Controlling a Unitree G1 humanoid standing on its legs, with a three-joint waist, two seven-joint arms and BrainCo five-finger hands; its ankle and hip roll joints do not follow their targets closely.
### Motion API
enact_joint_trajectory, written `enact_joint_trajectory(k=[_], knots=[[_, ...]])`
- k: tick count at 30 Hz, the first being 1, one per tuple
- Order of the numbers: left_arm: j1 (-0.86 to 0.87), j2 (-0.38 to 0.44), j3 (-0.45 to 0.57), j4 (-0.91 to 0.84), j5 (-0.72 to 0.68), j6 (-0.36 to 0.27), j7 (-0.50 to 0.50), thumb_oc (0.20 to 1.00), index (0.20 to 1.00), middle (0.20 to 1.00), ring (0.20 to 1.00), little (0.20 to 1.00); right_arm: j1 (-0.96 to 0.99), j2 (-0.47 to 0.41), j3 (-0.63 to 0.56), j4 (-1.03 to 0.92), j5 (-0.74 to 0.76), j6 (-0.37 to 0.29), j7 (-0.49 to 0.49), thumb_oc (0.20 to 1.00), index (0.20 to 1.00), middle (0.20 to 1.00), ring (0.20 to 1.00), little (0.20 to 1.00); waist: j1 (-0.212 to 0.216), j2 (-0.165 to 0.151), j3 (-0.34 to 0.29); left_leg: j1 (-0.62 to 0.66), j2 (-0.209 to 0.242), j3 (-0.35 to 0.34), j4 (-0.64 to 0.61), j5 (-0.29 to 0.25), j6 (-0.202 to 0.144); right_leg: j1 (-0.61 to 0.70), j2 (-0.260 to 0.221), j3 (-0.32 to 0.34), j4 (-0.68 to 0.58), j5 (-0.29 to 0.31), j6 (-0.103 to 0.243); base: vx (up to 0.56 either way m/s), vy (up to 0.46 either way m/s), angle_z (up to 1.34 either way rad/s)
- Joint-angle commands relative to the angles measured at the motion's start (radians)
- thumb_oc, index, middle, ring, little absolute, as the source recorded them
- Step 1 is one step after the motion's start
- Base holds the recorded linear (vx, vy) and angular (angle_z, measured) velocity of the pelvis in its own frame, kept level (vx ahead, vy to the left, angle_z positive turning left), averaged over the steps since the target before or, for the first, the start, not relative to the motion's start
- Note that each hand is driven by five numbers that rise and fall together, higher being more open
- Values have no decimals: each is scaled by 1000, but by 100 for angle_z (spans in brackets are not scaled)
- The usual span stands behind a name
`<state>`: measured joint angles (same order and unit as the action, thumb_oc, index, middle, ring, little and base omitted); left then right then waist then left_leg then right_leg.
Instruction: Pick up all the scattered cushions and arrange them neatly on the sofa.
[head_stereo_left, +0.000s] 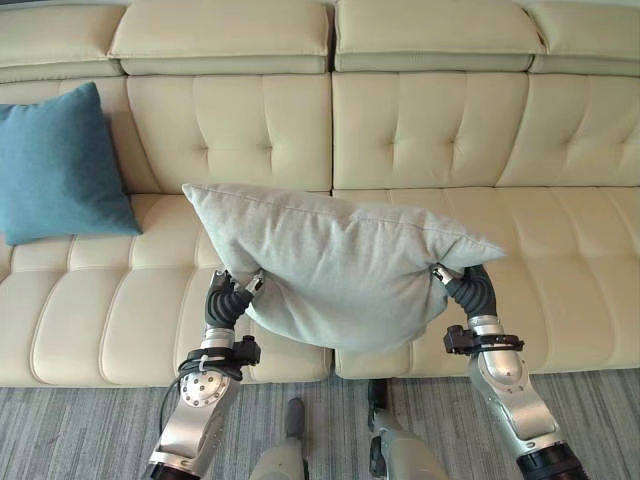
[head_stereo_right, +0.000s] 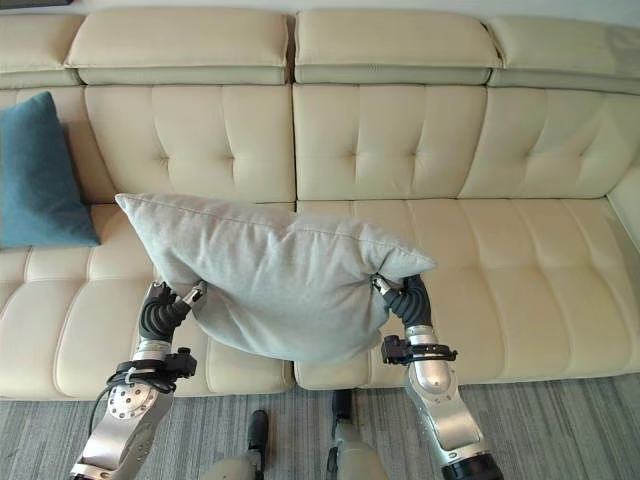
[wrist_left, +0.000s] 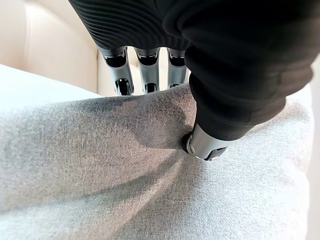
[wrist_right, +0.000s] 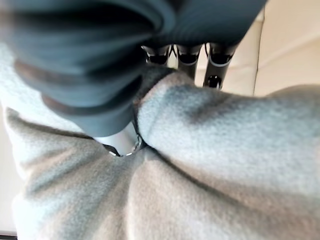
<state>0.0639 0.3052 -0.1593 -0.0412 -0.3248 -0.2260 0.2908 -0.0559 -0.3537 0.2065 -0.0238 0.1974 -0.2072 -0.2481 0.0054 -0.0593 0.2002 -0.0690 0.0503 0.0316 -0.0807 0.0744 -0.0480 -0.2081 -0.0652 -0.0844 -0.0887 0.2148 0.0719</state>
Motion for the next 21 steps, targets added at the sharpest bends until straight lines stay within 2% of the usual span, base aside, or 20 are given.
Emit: enact_joint_trajectory(k=[1, 2, 3, 5, 6, 7, 8, 12, 13, 14, 17, 21], knots=[[-202, 0, -67, -60, 98, -107, 65, 200, 200, 200, 200, 200, -202, 30, 72, -77, -63, -94, -26, 200, 200, 200, 200, 200, 13, 23, -69, 21, -16, -34, -7, -89, -7, 152, -34, -13, 2, -215, 39, 42, -65, 7], [-258, -4, -79, -38, 123, -111, 107, 200, 200, 200, 200, 200, -256, 29, 85, -58, -74, -95, -48, 200, 200, 200, 200, 200, 15, 20, -63, 19, -13, -37, -7, -88, -9, 150, -33, -15, 4, -216, 37, -56, -84, 9], [-391, -10, -118, 25, 168, -110, 190, 200, 200, 200, 200, 200, -384, 21, 121, -3, -88, -91, -102, 200, 200, 200, 200, 200, 20, 13, -42, -1, -8, -44, -3, -82, -14, 133, -31, -15, 11, -214, 35, -141, -88, 16], [-566, -2, -153, 121, 210, -103, 269, 200, 200, 200, 200, 200, -535, 12, 156, 82, -89, -90, -152, 200, 200, 200, 200, 200, 28, 4, 1, -56, -4, -50, 24, -74, -17, 84, -31, -16, 35, -212, 33, -179, -68, 23], [-566, -2, -153, 121, 210, -103, 269, 200, 200, 200, 200, 200, -535, 12, 156, 82, -89, -90, -152, 200, 200, 200, 200, 200, 28, 4, 1, -56, -4, -50, 24, -74, -17, 84, -31, -16, 35, -212, 33, -259, -81, 18], [-747, 28, -191, 223, 231, -92, 337, 200, 200, 200, 200, 200, -702, -25, 191, 171, -95, -82, -201, 200, 200, 200, 200, 200, 37, -9, 51, -145, -2, -60, 89, -75, -22, 6, -36, -17, 86, -210, 31, -265, -85, 8], [-880, 53, -215, 314, 230, -89, 369, 200, 200, 200, 200, 200, -826, -54, 207, 249, -91, -76, -238, 200, 200, 200, 200, 200, 38, -16, 74, -223, -3, -68, 150, -83, -25, -62, -43, -20, 136, -214, 28, -269, -84, 12], [-1043, 101, -245, 424, 221, -85, 399, 200, 200, 200, 200, 200, -995, -97, 234, 350, -75, -70, -272, 200, 200, 200, 200, 200, 34, -18, 97, -335, -9, -73, 223, -96, -26, -175, -50, -22, 216, -228, 25, -92, -2, 13], [-1143, 135, -273, 507, 194, -85, 401, 200, 200, 200, 200, 200, -1093, -130, 257, 429, -57, -66, -287, 200, 200, 200, 200, 200, 28, -17, 109, -403, -10, -76, 269, -110, -31, -252, -51, -17, 274, -245, 26, -49, 13, 1], [-1149, 136, -273, 511, 192, -87, 400, 200, 200, 200, 200, 200, -1099, -130, 258, 433, -56, -68, -286, 200, 200, 200, 200, 200, 27, -17, 109, -409, -11, -77, 273, -111, -31, -258, -52, -18, 278, -246, 26, -30, 9, 1], [-1307, 185, -328, 646, 146, -84, 377, 200, 200, 200, 200, 200, -1230, -166, 291, 543, -20, -65, -302, 200, 200, 200, 200, 200, 15, -13, 133, -502, -14, -79, 308, -114, -36, -361, -60, -19, 331, -251, 30, -17, 15, 9], [-1471, 210, -390, 796, 97, -74, 345, 200, 200, 200, 200, 200, -1371, -208, 340, 676, 27, -56, -310, 200, 200, 200, 200, 200, 1, -13, 159, -619, -17, -89, 330, -113, -42, -481, -66, -18, 364, -253, 35, 16, -16, 5]])
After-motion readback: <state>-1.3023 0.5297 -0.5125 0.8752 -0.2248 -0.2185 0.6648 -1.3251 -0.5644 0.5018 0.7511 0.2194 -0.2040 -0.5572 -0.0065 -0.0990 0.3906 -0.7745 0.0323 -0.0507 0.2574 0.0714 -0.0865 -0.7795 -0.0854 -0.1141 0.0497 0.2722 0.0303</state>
